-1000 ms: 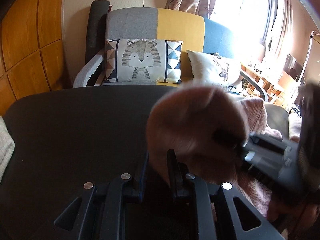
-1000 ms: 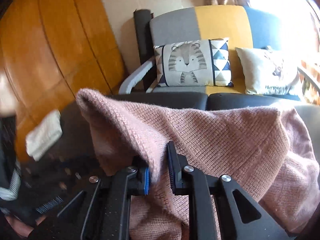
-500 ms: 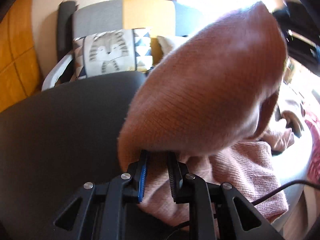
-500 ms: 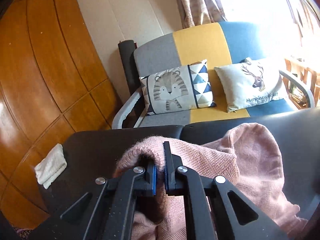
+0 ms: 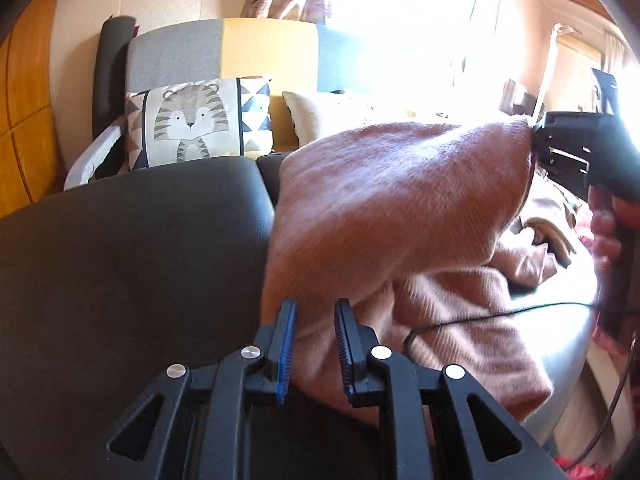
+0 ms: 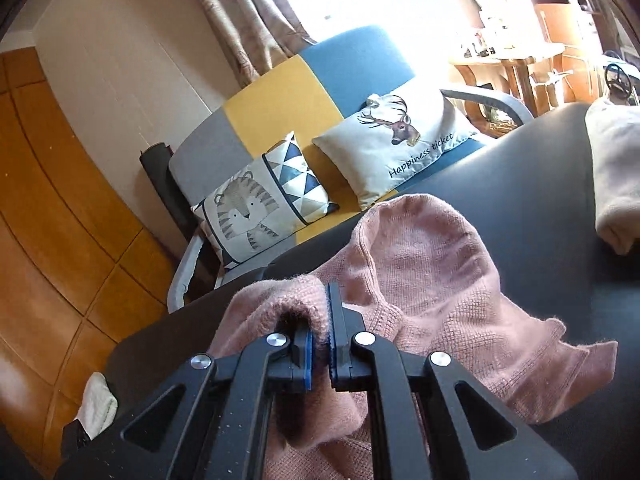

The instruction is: Fold clothes

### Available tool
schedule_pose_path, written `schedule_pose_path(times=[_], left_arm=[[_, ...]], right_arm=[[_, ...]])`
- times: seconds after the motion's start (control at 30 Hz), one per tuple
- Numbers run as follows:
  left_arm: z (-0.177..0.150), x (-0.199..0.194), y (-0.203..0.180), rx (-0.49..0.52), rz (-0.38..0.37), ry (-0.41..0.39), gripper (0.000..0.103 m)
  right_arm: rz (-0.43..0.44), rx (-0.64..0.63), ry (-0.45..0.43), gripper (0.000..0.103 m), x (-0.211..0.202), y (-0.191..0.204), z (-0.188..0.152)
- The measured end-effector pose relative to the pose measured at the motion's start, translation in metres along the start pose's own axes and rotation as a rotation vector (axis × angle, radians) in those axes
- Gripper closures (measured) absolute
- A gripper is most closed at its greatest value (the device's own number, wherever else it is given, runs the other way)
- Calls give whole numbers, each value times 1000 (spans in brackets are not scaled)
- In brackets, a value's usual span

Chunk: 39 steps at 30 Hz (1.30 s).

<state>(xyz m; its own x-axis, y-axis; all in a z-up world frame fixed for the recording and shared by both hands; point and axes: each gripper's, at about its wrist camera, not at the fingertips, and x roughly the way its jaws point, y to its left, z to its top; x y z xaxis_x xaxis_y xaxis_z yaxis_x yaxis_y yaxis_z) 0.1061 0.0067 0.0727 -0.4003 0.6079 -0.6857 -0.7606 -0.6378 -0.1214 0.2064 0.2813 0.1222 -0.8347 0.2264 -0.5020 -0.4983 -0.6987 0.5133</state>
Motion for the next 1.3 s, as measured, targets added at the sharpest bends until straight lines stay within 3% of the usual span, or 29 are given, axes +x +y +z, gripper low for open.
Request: schedule_pose_path(times=[0.13, 0.2, 0.27, 0.4, 0.47, 0.6, 0.77, 0.93, 1.0, 1.03, 1.1, 1.3], left_arm=[[-11, 5, -1, -30, -5, 39, 84], [-17, 16, 2, -85, -83, 98, 84], [-22, 26, 3, -169, -209, 154, 84], [-21, 20, -5, -230, -309, 120, 84], [-17, 12, -14, -206, -321, 90, 84], [-6, 15, -34, -152, -307, 130, 83], [3, 4, -60, -40, -220, 184, 83], [-3, -21, -87, 2, -231, 128, 83], [-5, -13, -102, 31, -236, 163, 83], [-6, -4, -108, 38, -198, 185, 83], [-6, 22, -110, -3, -162, 274, 83], [-1, 30, -105, -249, -309, 325, 83]], right_arm=[[7, -2, -19, 98, -10, -5, 4], [12, -13, -12, 98, -10, -4, 4], [15, -23, -4, 98, -10, -3, 1], [23, -33, 9, 98, -10, -4, -4], [26, -28, 13, 98, -11, -7, -4], [29, -21, 12, 98, -16, -10, 2], [23, -37, 16, 98, -20, -5, 5], [47, -43, 22, 98, -17, 2, 4], [43, -60, 20, 98, -18, 6, 5], [44, -63, 17, 98, -19, 7, 5], [45, -69, 16, 98, -22, 8, 5], [41, -80, 21, 98, -26, 5, 2]])
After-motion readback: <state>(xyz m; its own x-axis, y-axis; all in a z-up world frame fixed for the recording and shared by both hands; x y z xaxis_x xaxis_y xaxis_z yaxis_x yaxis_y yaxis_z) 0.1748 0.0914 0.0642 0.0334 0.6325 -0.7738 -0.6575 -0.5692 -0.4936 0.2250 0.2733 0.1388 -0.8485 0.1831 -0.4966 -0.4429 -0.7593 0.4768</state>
